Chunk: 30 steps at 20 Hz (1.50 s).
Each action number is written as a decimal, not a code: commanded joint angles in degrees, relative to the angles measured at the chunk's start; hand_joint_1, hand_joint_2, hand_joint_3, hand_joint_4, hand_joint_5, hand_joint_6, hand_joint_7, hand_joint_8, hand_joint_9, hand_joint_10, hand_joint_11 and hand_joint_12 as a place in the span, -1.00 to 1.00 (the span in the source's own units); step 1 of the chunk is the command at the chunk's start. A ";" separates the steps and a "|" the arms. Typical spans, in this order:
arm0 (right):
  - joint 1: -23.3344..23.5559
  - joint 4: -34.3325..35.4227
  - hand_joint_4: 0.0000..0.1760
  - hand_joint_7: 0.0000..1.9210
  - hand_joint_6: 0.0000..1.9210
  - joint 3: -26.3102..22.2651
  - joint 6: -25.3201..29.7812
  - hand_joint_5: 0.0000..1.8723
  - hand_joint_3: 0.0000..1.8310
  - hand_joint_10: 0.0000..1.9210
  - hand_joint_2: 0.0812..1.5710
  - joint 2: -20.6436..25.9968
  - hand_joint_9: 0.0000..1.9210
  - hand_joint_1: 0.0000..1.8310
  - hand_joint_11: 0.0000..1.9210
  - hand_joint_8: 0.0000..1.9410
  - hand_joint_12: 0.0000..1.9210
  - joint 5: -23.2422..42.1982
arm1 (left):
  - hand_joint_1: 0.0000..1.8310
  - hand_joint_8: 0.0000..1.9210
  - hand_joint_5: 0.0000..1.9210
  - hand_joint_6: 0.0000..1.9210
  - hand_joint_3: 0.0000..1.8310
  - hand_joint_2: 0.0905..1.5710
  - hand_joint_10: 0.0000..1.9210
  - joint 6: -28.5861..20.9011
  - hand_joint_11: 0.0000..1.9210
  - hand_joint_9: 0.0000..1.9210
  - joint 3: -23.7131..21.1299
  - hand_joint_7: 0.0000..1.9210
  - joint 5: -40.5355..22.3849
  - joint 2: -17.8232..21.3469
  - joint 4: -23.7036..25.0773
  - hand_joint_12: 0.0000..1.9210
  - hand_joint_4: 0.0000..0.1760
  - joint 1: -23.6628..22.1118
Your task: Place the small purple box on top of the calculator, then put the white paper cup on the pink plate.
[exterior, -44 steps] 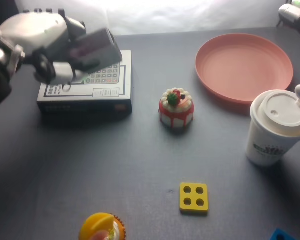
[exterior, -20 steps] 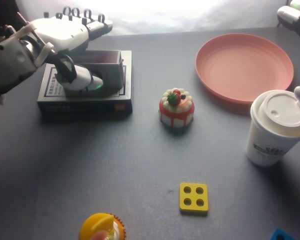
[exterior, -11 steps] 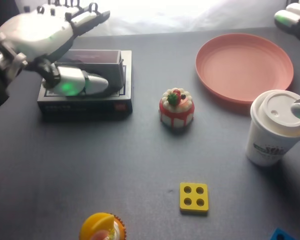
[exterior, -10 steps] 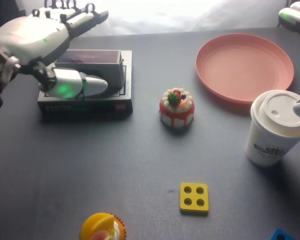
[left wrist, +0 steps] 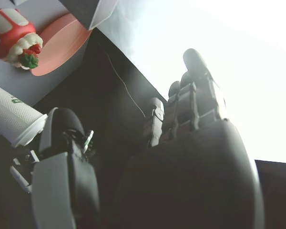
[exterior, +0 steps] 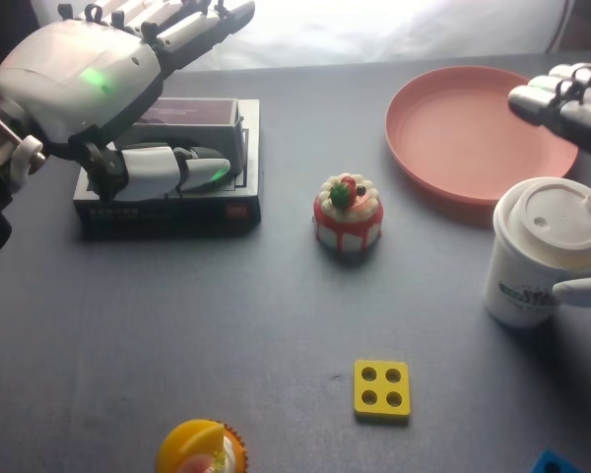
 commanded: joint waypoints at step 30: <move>10.16 0.37 -1.00 -0.84 -0.03 7.97 3.83 -0.90 -0.99 0.93 0.33 -5.40 -0.69 0.20 -0.52 0.29 1.00 -0.83 | -0.04 -1.00 -0.96 -1.00 -1.00 0.40 -1.00 -1.35 -1.00 -1.00 -0.74 -1.00 -9.15 0.49 1.21 -0.60 0.84 0.67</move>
